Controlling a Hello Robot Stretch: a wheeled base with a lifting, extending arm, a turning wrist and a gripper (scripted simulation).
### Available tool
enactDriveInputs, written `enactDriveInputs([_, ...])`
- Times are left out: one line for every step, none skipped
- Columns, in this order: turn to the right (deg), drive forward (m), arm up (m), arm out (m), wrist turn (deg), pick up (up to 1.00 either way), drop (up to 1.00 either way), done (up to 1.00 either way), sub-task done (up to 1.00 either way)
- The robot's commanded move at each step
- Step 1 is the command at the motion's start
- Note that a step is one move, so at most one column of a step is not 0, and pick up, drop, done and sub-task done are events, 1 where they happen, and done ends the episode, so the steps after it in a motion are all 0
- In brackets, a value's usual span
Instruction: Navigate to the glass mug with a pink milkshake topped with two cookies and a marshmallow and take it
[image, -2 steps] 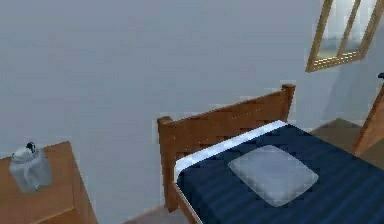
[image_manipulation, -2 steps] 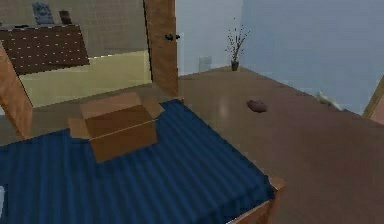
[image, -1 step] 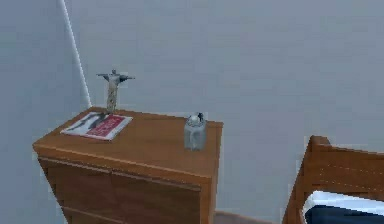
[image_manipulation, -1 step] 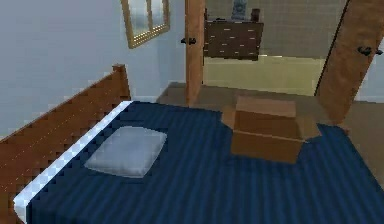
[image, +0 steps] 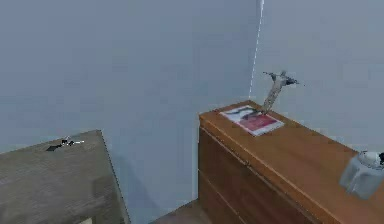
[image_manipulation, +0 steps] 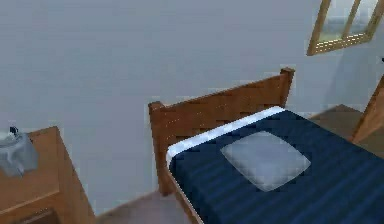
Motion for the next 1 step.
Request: enactDriveInputs([-39.0, 0.0, 0.0, 0.0, 0.0, 0.0, 0.0, 0.0, 0.0])
